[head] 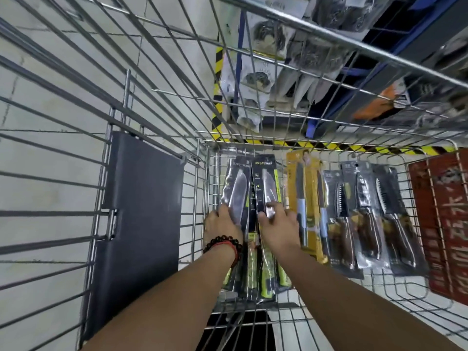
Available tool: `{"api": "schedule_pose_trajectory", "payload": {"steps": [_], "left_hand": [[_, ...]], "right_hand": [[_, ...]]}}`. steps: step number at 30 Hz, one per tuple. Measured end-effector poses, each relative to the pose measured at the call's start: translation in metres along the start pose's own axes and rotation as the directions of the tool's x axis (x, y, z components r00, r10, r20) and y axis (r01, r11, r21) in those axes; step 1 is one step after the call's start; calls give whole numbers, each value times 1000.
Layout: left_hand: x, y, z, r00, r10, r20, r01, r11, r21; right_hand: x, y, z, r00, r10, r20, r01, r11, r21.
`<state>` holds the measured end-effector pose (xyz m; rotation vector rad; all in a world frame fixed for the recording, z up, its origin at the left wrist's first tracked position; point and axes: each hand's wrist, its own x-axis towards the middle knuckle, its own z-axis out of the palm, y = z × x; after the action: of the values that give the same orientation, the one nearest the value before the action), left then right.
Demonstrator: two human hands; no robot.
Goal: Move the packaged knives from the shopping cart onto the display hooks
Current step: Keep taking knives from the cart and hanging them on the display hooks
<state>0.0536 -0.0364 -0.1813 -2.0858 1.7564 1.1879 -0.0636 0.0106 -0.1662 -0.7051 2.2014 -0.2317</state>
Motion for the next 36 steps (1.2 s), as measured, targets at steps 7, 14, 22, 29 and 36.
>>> {"api": "schedule_pose_trajectory", "payload": {"steps": [7,14,22,29,36], "left_hand": [[0,-2,-12,998,-56,-34,48,978,-202],[16,-7,-31,991,-38,131,85,923,-375],[-14,9,-52,987,37,155,52,846,-531],[-31,52,-69,973,113,203,53,742,-668],[-118,83,-124,966,179,186,11,690,-723]], "right_hand": [[3,-6,-6,993,114,6,-114,993,34],[-5,-15,-20,995,103,12,-103,967,231],[-16,7,-58,995,94,22,-88,796,599],[-41,20,-85,992,129,7,-91,660,746],[-59,48,-114,999,39,6,-26,533,846]]}}
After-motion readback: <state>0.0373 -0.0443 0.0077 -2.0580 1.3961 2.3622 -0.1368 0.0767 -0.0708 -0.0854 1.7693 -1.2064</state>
